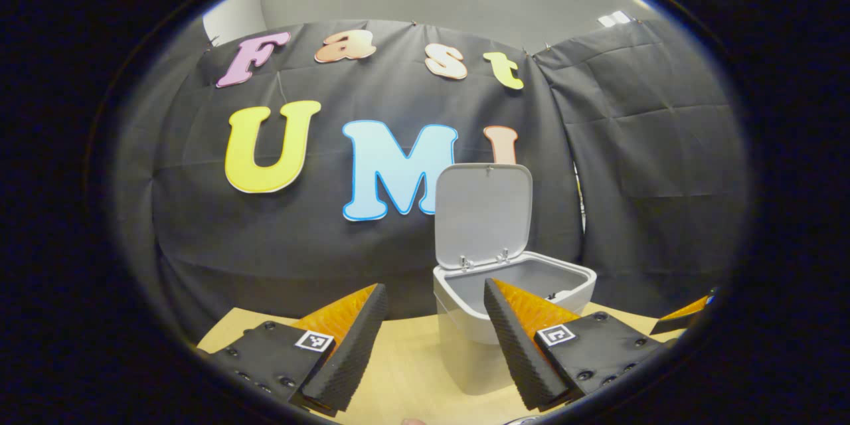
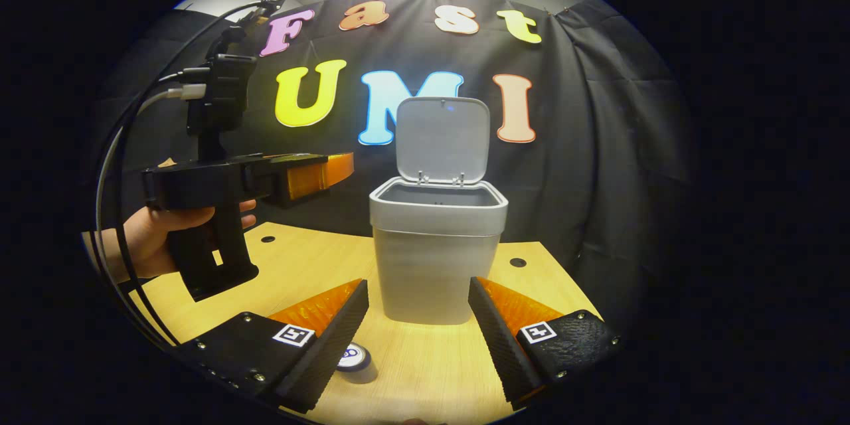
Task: Press the lid of the desktop garbage bin to open it, pick up the crumpled paper on the desktop and throw it into the bin, then pick up the pop can on the desktop and drop it into the bin, and finally close the garbage bin lid.
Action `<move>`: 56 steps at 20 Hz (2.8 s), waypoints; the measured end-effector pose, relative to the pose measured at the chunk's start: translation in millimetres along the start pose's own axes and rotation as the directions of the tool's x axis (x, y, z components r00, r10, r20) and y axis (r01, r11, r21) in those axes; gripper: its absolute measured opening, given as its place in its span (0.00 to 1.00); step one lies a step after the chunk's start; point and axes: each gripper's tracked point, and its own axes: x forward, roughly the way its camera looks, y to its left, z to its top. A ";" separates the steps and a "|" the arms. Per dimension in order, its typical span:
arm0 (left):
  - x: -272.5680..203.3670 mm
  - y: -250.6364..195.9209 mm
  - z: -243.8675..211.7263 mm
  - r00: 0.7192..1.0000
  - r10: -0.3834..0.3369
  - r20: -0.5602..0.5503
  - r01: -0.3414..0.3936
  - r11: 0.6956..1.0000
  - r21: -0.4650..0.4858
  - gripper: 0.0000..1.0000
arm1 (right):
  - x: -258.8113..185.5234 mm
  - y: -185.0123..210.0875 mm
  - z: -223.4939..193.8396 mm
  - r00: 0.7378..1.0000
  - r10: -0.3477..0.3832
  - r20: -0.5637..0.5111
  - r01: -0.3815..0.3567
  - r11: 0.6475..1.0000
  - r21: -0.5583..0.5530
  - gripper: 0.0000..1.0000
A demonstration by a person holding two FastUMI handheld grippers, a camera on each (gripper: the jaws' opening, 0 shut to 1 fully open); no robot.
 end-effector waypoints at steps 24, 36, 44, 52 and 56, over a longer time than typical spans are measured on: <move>-113.5 69.4 -30.5 0.974 0.205 -0.096 -0.209 0.977 -0.033 1.00 | 27.7 69.4 -92.5 0.940 0.186 -0.285 -0.198 0.980 -0.015 0.97; -115.1 75.7 -50.0 0.968 0.209 -0.141 -0.219 0.974 -0.055 1.00 | 37.1 77.1 -161.2 0.852 0.207 -0.481 -0.206 0.977 0.056 0.98; -117.3 77.0 -55.6 0.965 0.213 -0.156 -0.223 0.973 -0.052 0.85 | 37.8 74.9 -165.1 0.852 0.189 -0.489 -0.194 0.980 0.040 0.85; -119.9 75.9 -58.2 0.965 0.209 -0.158 -0.219 0.975 -0.044 0.95 | 34.4 69.1 -136.7 0.881 0.181 -0.436 -0.181 0.983 0.042 0.84; -119.3 70.6 -56.0 0.968 0.198 -0.154 -0.207 0.977 -0.047 1.00 | 28.9 58.3 -91.4 0.920 0.172 -0.352 -0.170 0.985 0.039 0.84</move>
